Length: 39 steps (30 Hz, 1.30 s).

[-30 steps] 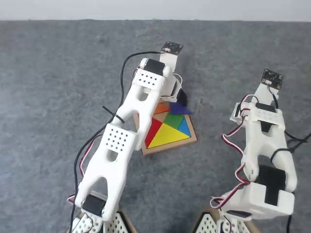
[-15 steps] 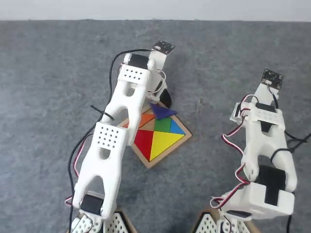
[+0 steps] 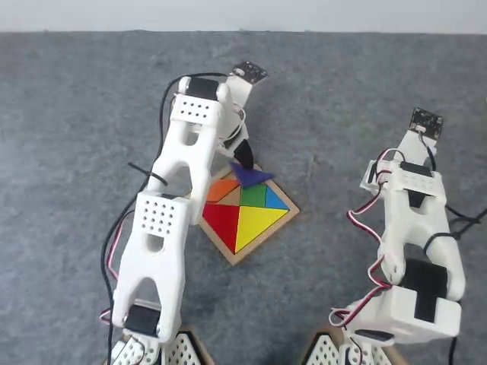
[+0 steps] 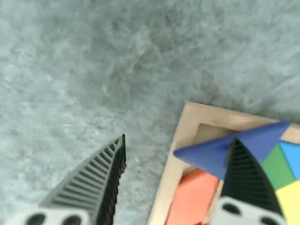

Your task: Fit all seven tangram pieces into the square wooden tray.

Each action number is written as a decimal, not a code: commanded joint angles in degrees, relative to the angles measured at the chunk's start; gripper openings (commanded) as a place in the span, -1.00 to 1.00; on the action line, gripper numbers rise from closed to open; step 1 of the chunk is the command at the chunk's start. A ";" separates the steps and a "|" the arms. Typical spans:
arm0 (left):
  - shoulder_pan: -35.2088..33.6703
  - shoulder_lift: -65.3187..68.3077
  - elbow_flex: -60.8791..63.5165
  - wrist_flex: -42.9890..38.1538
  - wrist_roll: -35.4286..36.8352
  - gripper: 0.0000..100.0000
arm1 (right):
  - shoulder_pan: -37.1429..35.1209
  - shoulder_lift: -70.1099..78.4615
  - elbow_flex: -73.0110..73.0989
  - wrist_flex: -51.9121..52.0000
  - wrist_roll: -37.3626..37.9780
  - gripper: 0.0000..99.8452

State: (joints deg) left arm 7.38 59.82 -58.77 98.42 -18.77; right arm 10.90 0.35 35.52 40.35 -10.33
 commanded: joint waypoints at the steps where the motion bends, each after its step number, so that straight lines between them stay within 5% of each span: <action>1: 1.85 -4.31 1.45 2.20 -1.23 -0.37 | -0.75 -3.21 -0.44 -1.10 0.79 -0.52; 21: 1.67 -16.62 12.09 2.11 -10.37 -0.37 | -0.75 -3.21 -0.44 -1.10 0.79 -0.52; 31: 6.77 -11.16 12.26 -2.55 2.29 -0.37 | -0.84 -3.21 -0.44 -1.10 0.88 -0.52; 39: 8.26 -6.86 11.65 -0.53 2.73 -0.37 | -0.84 -3.21 -0.44 -0.92 0.88 -0.52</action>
State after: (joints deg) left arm 15.82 54.20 -46.11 97.01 -16.48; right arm 10.73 0.35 35.52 40.35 -10.33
